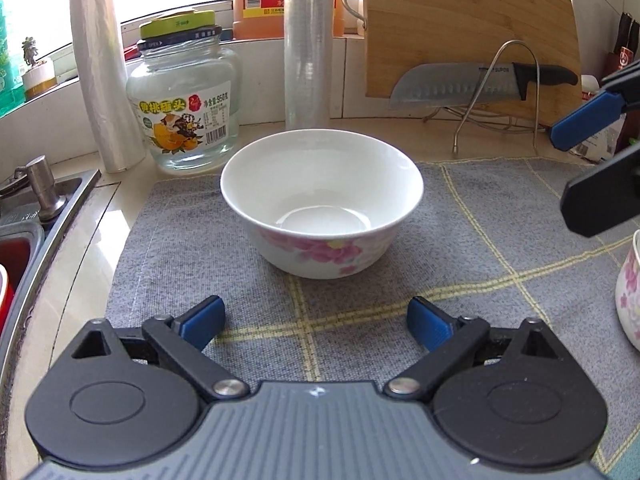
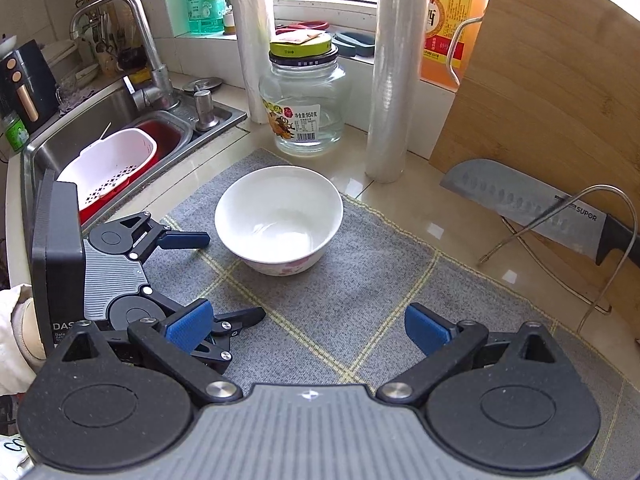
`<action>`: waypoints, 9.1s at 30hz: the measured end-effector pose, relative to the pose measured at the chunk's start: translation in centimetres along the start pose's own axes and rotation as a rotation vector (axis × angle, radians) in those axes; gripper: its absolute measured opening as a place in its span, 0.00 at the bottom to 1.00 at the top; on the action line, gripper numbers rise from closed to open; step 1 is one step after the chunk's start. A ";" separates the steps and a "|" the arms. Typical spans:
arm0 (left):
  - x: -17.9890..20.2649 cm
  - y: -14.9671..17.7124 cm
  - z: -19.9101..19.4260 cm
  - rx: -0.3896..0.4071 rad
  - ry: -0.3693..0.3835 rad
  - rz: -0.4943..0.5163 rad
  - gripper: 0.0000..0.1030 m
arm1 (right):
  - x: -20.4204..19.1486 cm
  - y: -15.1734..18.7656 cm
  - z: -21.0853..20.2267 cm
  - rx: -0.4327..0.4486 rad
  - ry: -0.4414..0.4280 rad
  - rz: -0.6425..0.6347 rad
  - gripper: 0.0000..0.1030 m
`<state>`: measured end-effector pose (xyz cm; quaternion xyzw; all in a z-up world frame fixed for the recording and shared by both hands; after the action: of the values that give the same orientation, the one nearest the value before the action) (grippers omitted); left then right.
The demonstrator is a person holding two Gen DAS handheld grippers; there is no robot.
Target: Organize plates and bowls
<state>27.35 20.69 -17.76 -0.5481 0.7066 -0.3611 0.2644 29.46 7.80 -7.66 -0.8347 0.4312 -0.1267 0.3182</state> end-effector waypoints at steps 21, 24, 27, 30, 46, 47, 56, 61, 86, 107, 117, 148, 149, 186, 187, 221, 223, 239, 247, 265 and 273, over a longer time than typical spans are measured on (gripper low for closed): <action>0.1 -2.7 0.6 0.095 -0.001 0.056 0.95 | 0.1 -4.3 7.1 -0.036 -0.078 -0.060 1.00; 0.1 -2.8 0.8 0.096 0.006 0.058 0.91 | 0.1 -4.8 7.9 -0.040 -0.088 -0.056 1.00; 0.0 -2.8 0.9 0.097 0.013 0.056 0.91 | 0.2 -5.0 8.6 -0.048 -0.095 -0.056 0.98; 0.1 -2.8 0.9 0.098 0.019 0.058 0.89 | 0.1 -5.3 9.1 -0.053 -0.106 -0.053 0.94; 0.3 -2.8 0.6 0.098 0.013 0.076 0.87 | -0.1 -6.0 11.0 -0.065 -0.135 -0.044 0.82; 0.3 -2.8 0.5 0.100 0.011 0.079 0.87 | -0.1 -6.0 11.1 -0.064 -0.137 -0.044 0.82; 0.3 -2.8 0.4 0.101 0.011 0.097 0.87 | -0.2 -5.9 11.0 -0.068 -0.153 -0.033 0.80; 0.3 -2.8 0.4 0.091 0.016 0.105 0.87 | -0.2 -5.8 10.6 -0.070 -0.159 -0.028 0.80; 4.3 -2.4 -5.7 0.058 0.089 0.200 0.87 | -2.3 -2.8 2.7 -0.075 -0.167 0.027 0.81; 9.0 -1.8 -11.8 0.048 0.175 0.296 0.87 | -2.5 2.1 -5.3 -0.034 -0.145 0.085 0.81; 11.9 -2.0 -12.6 0.050 0.228 0.329 0.87 | -1.0 4.0 -8.1 -0.015 -0.107 0.114 0.81; 21.7 -2.9 -9.4 0.021 0.452 0.368 0.87 | 7.2 10.4 -13.0 -0.021 0.066 0.275 0.81; 21.7 -2.7 -9.3 0.016 0.453 0.366 0.87 | 7.3 10.5 -13.0 -0.023 0.063 0.279 0.81; 22.9 -1.7 -8.1 -0.019 0.467 0.362 0.88 | 8.3 11.9 -11.9 -0.042 0.056 0.311 0.81; 22.8 -1.7 -8.0 -0.018 0.467 0.361 0.88 | 8.2 11.9 -11.8 -0.042 0.055 0.310 0.82; 19.8 0.4 -9.7 -0.069 0.494 0.417 0.95 | 5.7 13.6 -14.4 0.049 0.117 0.288 1.00; 19.6 0.9 -9.4 -0.088 0.506 0.417 0.95 | 5.3 14.0 -14.8 0.059 0.130 0.283 1.00; 21.2 3.7 -4.9 -0.240 0.435 0.349 0.96 | 7.9 22.0 -11.3 -0.069 0.147 0.209 1.00; 22.4 4.2 -4.8 -0.234 0.377 0.399 1.00 | 8.3 23.4 -9.6 -0.084 0.109 0.023 1.00; 22.3 4.2 -5.0 -0.197 0.417 0.428 1.00 | 8.5 25.6 -11.4 0.112 0.025 -0.082 1.00; 21.9 3.9 -4.6 -0.131 0.538 0.507 0.99 | 8.3 24.1 -10.3 0.016 0.034 -0.075 1.00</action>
<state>15.89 1.08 -17.60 -0.2569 0.8857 -0.3694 0.1146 14.02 -13.42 -15.71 -0.8454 0.4039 -0.1560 0.3126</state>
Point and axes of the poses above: each gripper's, at about its wrist camera, not at the fingertips, and z roughly the way its jaws point, x to its right, y to its underside, the point moved 6 cm from there along z, roughly the way its jaws point, and after that the axes turned 5 degrees about x, right-handed, at the moved point
